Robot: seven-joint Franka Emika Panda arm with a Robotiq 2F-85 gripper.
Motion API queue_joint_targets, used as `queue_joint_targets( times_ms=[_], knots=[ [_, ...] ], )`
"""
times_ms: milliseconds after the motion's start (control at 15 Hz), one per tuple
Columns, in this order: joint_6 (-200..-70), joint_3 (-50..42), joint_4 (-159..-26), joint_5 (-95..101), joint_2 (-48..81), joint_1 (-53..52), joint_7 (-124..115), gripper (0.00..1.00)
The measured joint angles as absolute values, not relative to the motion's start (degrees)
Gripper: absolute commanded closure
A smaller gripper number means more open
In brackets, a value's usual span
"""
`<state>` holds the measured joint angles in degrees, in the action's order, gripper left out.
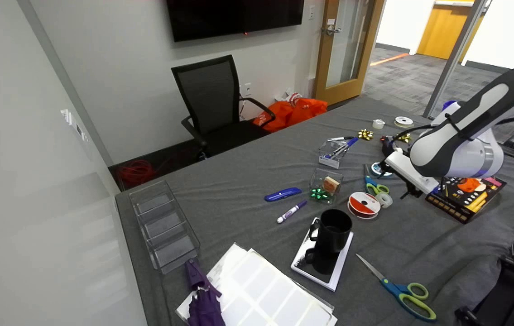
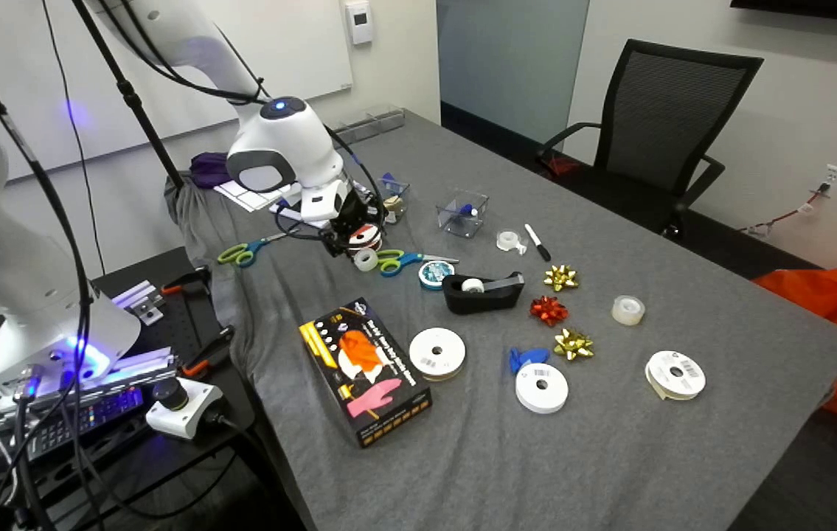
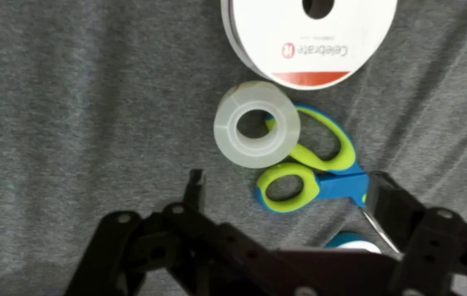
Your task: Put the clear masking tape into the clear case on the left
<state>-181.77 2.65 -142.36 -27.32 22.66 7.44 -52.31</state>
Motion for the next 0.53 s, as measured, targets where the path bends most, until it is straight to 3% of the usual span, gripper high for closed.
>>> queue_joint_targets(
  times_ms=[533],
  knots=[
    [-185.04,13.08,-140.22,-27.27,28.17,17.53,-52.31,0.0]
  ],
)
